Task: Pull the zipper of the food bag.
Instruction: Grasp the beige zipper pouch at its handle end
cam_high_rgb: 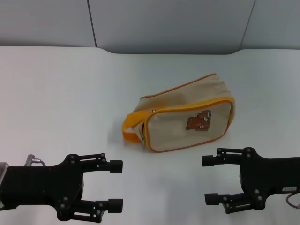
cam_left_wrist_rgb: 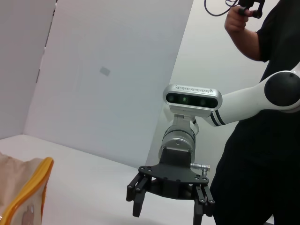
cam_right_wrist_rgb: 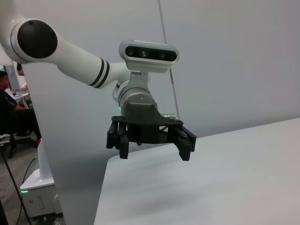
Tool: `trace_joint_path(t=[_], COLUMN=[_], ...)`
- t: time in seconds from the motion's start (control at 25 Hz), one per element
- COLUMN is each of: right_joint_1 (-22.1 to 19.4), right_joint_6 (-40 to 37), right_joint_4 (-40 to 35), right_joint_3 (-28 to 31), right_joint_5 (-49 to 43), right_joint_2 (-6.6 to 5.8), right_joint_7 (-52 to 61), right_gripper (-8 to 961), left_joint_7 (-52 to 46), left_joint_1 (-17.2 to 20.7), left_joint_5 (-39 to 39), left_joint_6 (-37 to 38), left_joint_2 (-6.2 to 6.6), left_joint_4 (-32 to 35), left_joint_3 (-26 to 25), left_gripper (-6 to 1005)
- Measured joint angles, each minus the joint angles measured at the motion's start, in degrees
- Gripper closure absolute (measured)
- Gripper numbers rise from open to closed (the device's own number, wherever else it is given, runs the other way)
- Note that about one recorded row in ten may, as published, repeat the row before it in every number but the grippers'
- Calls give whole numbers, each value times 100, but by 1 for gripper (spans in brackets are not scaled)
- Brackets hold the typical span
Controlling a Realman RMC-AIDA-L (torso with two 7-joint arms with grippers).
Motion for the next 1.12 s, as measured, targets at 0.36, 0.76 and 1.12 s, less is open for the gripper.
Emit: trace_joint_path(t=[0.36, 0.76, 1.12], right_joint_1=[-26, -43, -136], right_joint_6=[-6, -5, 13], right_joint_4=[21, 25, 24], right_joint_3=[0, 21, 52], right_joint_5=[-7, 2, 1], right_joint_2=[2, 2, -9], right_joint_7=[0, 0, 0], right_gripper=[153, 152, 153], left_joint_7=[8, 85, 330], left_joint_1=[10, 14, 30], left_joint_5=[12, 14, -31], left_joint_6=[0, -59, -1190], left_joint_2=[-4, -6, -256], left_joint_4=[54, 55, 35], left_joint_3=[28, 74, -371], left_gripper=[194, 206, 216])
